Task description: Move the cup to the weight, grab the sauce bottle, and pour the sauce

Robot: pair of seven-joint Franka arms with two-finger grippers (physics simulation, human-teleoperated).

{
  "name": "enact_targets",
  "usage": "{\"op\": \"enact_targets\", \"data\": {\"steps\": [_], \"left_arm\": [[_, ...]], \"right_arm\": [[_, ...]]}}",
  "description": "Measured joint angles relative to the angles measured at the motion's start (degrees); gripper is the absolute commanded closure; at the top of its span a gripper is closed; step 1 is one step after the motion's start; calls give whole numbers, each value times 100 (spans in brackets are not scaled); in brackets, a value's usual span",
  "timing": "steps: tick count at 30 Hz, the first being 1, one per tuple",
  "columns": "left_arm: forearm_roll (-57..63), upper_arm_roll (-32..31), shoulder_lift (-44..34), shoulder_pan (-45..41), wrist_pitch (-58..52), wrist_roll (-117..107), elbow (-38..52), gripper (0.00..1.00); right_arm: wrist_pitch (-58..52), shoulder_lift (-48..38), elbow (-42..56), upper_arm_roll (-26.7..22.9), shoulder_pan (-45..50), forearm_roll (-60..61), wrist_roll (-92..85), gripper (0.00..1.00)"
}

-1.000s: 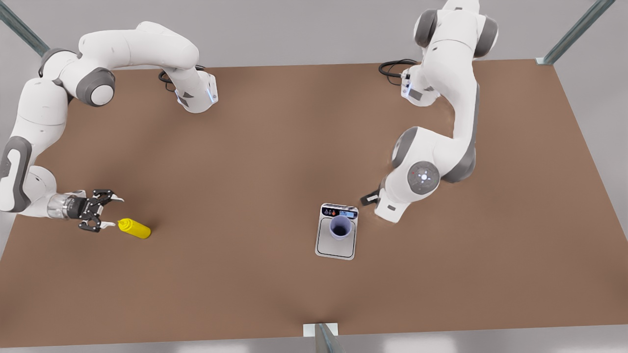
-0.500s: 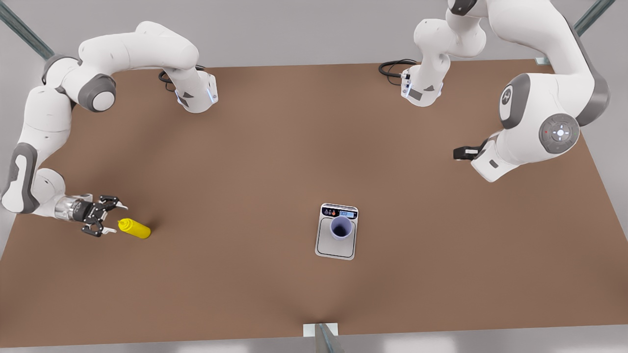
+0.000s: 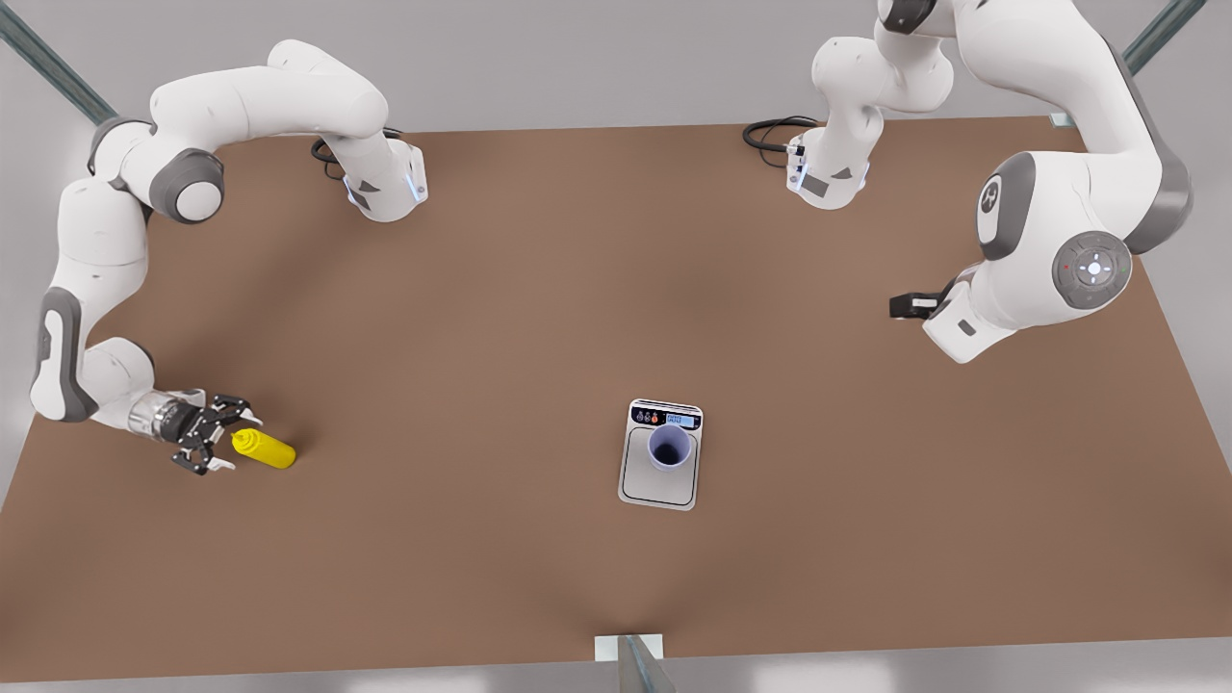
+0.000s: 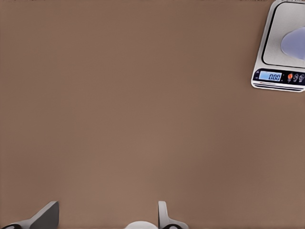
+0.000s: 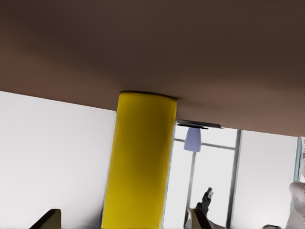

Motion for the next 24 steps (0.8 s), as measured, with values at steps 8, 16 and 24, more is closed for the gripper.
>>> {"op": "enact_targets", "data": {"steps": [8,16,24], "left_arm": [[7,0,-3,0,-4,2,0,0],[8,0,-17,0,-30,0,0,0],[8,0,-9,0,-21,1,9,0]], "right_arm": [[-25,-16,-108,110,-51,103,162,0],[-9,-226,-176,118,80,-78,-53,0],[44,-236,-193,135,168,-346,11,0]]}}
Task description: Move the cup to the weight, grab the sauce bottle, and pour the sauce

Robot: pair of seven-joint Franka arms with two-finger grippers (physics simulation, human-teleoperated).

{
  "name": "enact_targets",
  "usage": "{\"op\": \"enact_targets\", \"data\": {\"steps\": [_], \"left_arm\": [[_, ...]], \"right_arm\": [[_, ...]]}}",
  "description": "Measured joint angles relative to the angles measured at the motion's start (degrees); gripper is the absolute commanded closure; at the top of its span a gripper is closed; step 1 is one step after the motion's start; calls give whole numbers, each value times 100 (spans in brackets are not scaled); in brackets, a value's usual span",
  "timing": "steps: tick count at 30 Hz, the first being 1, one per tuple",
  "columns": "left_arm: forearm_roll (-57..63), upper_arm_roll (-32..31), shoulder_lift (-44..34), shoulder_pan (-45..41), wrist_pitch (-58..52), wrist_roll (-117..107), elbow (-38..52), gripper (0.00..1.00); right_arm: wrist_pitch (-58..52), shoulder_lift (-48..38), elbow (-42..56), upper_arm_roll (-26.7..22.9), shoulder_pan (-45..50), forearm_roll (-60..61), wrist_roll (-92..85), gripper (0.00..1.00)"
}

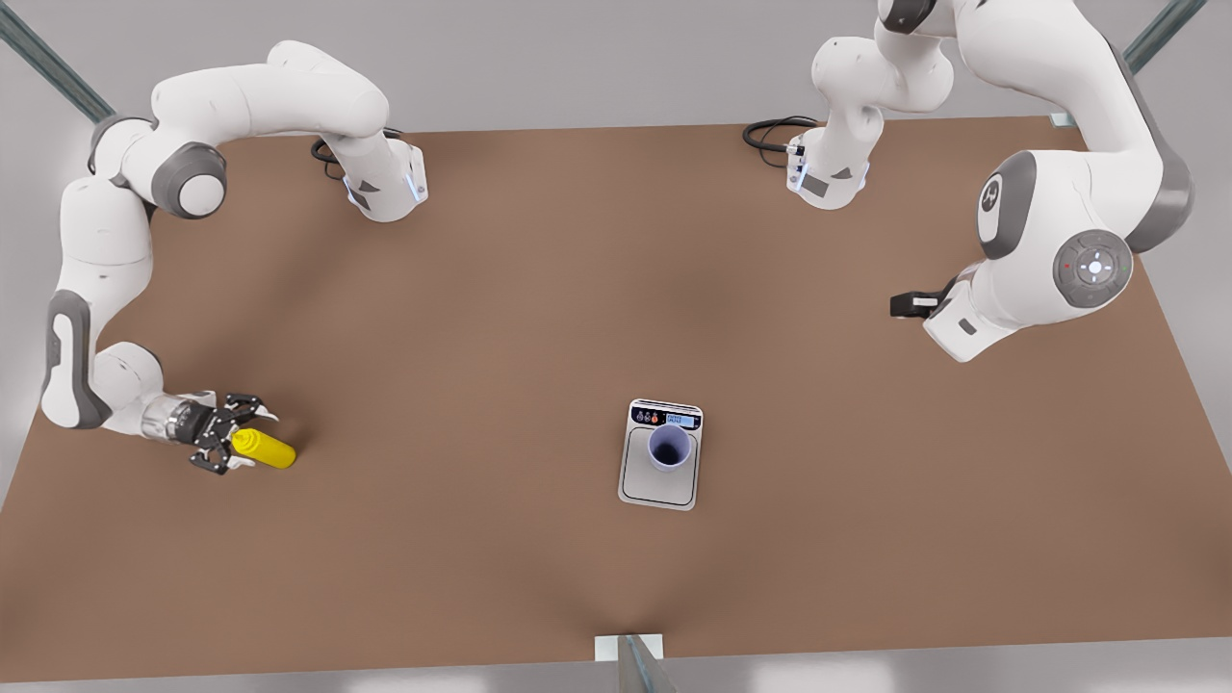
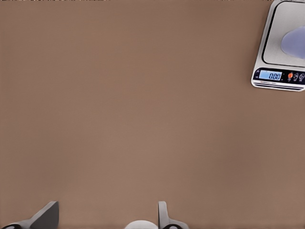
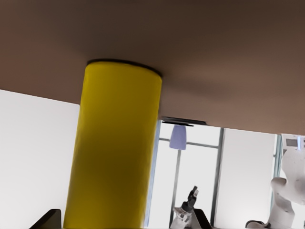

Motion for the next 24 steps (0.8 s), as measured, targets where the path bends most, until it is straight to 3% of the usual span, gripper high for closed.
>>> {"op": "enact_targets", "data": {"steps": [7,9,12,16,17,24], "left_arm": [[-2,0,0,0,-9,-1,-1,0],[-5,0,0,0,-9,-9,0,0],[-3,0,0,0,-18,-18,0,0],[0,0,0,0,-9,-9,0,0],[1,0,9,0,-6,-9,0,0],[2,0,9,0,18,-9,0,0]], "right_arm": [[9,-26,9,105,35,-82,61,2],[9,-26,18,106,42,-82,61,19],[43,-26,44,201,44,-161,62,30],[79,-26,35,272,44,-161,62,33],[79,-26,35,272,44,-163,62,42],[84,-35,52,307,44,-173,80,61]]}}
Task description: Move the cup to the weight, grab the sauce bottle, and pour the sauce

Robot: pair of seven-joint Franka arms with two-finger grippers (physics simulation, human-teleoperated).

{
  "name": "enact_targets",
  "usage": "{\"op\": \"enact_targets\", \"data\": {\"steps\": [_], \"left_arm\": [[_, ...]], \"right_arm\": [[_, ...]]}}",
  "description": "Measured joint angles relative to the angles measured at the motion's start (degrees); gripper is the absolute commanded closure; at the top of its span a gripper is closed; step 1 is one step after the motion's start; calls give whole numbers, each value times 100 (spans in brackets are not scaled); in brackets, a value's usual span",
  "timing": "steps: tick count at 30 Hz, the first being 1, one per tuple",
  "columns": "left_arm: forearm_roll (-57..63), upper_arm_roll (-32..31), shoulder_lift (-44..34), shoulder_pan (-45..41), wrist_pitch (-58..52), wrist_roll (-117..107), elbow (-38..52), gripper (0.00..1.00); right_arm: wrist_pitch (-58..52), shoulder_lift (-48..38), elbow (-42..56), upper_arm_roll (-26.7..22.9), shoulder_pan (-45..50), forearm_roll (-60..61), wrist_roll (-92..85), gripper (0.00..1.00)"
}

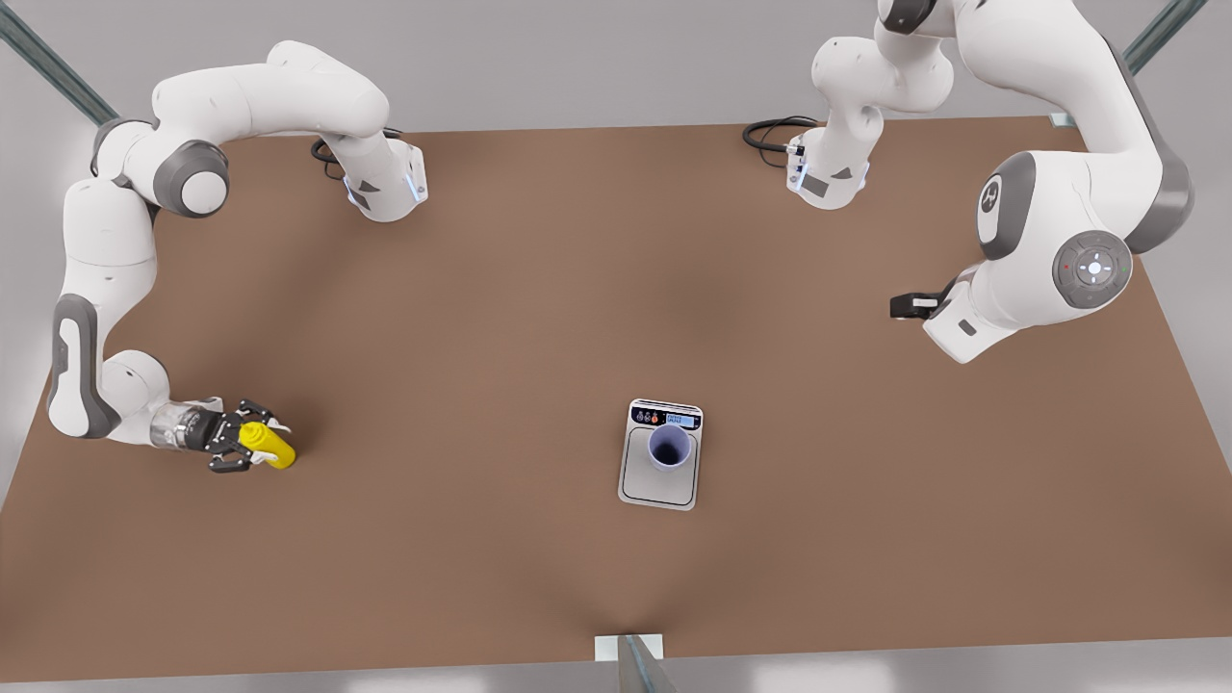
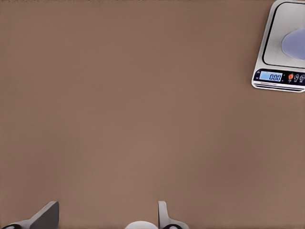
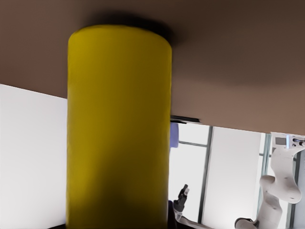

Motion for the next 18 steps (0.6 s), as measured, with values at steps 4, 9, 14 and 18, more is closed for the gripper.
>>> {"op": "enact_targets", "data": {"steps": [4,9,14,18], "left_arm": [[0,0,0,0,9,7,0,0],[5,0,-25,0,-42,-15,46,0],[-13,-18,0,-1,-44,-26,123,0],[-24,-18,9,0,-35,-18,123,0]], "right_arm": [[47,-221,76,71,169,-146,-8,61],[467,-1319,52,-134,1200,-623,-1,61],[1350,-2212,54,-475,2759,-1221,535,61],[2360,-2382,156,-432,3827,-1640,1621,61]]}}
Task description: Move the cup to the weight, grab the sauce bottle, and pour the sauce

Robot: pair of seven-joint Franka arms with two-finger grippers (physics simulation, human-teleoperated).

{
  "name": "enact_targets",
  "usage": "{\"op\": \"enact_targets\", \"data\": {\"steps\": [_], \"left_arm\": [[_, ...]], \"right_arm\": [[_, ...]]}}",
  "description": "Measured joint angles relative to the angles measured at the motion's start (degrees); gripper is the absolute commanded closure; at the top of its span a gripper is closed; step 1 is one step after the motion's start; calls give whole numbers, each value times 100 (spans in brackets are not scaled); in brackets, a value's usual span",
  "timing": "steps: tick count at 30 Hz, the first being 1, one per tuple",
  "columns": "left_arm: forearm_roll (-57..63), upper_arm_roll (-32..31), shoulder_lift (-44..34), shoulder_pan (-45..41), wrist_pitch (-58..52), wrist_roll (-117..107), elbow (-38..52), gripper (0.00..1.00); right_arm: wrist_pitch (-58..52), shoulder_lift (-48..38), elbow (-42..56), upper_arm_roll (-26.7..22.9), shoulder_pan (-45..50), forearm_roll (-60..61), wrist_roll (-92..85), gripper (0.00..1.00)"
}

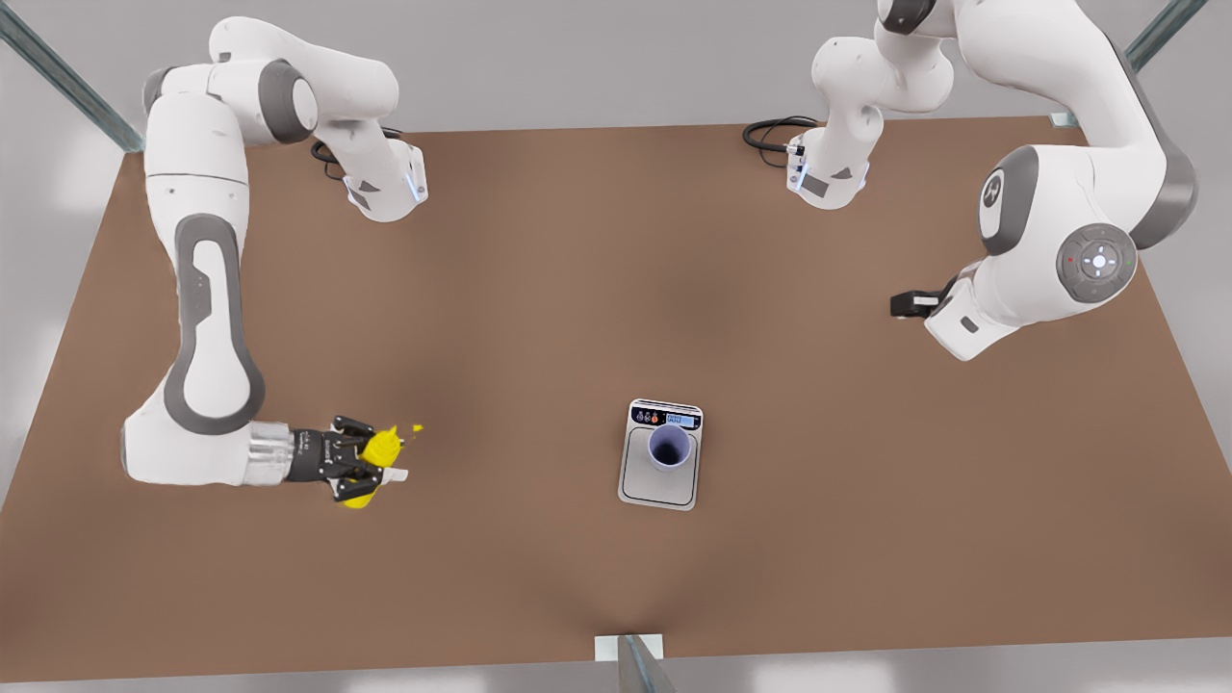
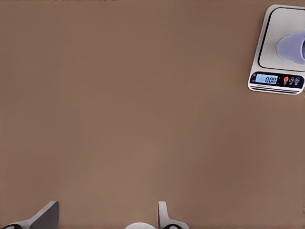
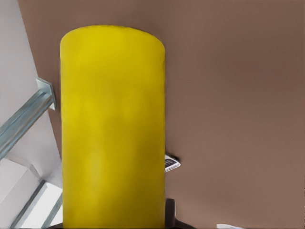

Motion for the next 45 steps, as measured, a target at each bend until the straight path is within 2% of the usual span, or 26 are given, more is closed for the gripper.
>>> {"op": "enact_targets", "data": {"steps": [5,7,10,14,18,22,24,32,37,42,45], "left_arm": [[23,9,0,2,8,16,0,0],[42,9,-14,0,-7,1,8,0],[35,9,-28,1,-13,-3,9,0],[26,9,-18,0,-7,1,9,0],[19,-9,-19,-1,-18,-17,9,0],[15,-18,-26,0,-79,-17,9,0],[14,-26,-26,-1,-79,-17,9,0],[13,-35,-44,0,-95,-52,9,0],[12,-35,-61,0,-118,-61,9,0],[12,-35,-62,0,-132,-61,9,0],[12,-35,-53,-6,-132,-61,9,0]], "right_arm": [[918,4,209,95,1189,-979,1364,61],[1284,62,298,805,1192,-1900,1697,61],[1409,712,1199,1398,1243,-3091,2467,61],[1477,1949,2849,1382,1732,-3433,2518,60],[2451,2433,3327,1377,2158,-3432,2445,61],[2769,2823,3982,1355,2524,-3569,2196,61],[2842,2881,4101,1347,2614,-3696,1907,61],[3918,3220,4064,1350,3101,-6077,1896,61],[4036,3261,4054,1304,3120,-6840,1911,61],[3964,3279,3966,1312,3275,-8583,2719,63],[3947,3279,3957,1312,3275,-8745,2706,63]]}}
